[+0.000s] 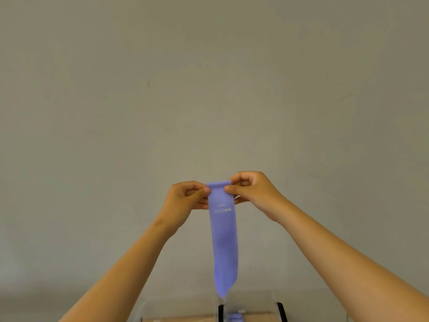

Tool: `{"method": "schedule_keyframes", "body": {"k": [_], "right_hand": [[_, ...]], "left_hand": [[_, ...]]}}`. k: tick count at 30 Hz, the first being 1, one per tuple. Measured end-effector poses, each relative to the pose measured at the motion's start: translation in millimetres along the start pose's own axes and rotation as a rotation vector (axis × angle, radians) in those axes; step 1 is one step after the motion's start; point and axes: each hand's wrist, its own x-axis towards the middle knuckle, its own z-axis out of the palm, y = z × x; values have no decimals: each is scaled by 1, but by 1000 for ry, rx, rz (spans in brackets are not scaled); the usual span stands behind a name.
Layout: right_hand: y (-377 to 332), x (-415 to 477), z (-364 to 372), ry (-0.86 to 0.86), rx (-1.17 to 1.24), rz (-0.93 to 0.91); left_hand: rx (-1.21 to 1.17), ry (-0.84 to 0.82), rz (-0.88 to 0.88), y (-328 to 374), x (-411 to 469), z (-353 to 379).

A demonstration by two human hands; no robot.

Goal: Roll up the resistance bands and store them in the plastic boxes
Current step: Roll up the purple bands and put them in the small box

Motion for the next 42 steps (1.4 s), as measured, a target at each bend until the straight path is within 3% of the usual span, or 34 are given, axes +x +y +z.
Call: {"method": "schedule_keyframes", "body": {"k": [25,33,37,42], "right_hand": [[0,-9,-4,-71,-123,-96],[4,-26,3,-55,-164,-102],[7,-36,8,3,48,-88],[21,-50,22,11,528,56]], "left_hand": [[63,-4,108,10,-13,1],[169,-83,108,0,-27,4],[56,-41,111,-3,-35,8],[-323,17,17,-9,-52,22]]}}
